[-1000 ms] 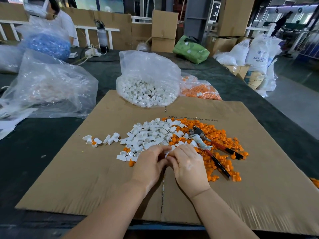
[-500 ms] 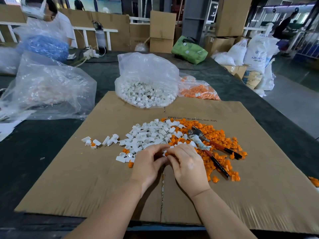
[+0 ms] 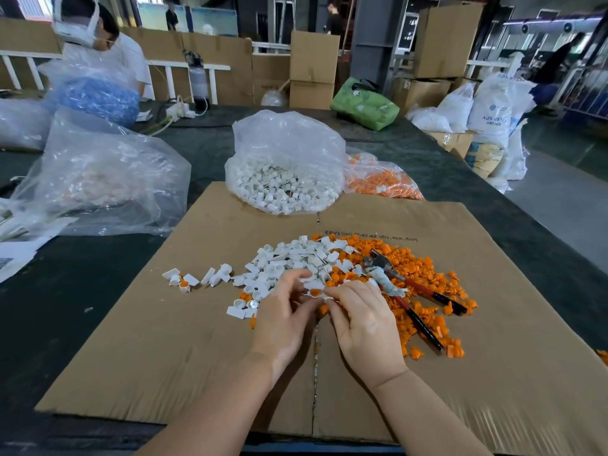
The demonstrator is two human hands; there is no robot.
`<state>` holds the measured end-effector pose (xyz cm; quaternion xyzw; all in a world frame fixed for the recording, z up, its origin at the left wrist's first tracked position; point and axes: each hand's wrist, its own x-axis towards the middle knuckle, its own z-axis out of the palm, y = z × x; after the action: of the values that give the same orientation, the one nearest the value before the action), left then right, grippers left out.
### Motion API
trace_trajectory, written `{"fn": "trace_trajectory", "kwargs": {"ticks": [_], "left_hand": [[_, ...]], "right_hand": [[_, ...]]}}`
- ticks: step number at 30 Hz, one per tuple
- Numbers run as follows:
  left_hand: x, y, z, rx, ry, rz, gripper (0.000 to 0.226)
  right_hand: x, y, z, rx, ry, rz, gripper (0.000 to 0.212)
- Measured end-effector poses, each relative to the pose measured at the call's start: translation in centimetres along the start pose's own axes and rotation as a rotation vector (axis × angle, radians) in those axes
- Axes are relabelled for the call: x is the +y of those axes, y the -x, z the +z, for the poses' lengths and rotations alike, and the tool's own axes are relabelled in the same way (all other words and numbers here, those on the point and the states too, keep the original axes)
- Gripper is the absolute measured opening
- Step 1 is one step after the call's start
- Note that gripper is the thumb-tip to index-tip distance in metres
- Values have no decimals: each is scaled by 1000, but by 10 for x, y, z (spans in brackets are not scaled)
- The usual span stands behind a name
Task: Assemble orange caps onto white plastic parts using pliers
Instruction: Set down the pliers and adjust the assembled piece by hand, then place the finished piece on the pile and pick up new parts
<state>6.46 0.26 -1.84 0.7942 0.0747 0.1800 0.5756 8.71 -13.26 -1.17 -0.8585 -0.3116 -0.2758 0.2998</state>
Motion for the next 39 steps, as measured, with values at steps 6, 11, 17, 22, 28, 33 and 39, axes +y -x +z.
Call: {"fn": "trace_trajectory", "kwargs": {"ticks": [6, 11, 17, 22, 28, 33, 39], "left_hand": [[-4, -32, -52, 318, -82, -37, 22], [-27, -53, -86, 364, -568, -186, 12], [-31, -53, -86, 296, -762, -167, 29], [-18, -46, -67, 268, -800, -19, 38], [0, -28, -29, 57, -551, 186, 17], [0, -21, -2, -86, -559, 218, 16], [-8, -21, 3, -82, -550, 185, 28]], "right_hand": [[2, -12, -12, 4, -23, 19, 10], [5, -17, -15, -57, -17, 87, 12], [11, -17, -14, -129, 20, 137, 12], [11, -16, -9, -228, 54, 143, 18], [15, -17, -13, -211, 83, 213, 22], [13, -17, -11, -334, 65, 110, 17], [12, -16, 5, -449, 178, 38, 27]]}}
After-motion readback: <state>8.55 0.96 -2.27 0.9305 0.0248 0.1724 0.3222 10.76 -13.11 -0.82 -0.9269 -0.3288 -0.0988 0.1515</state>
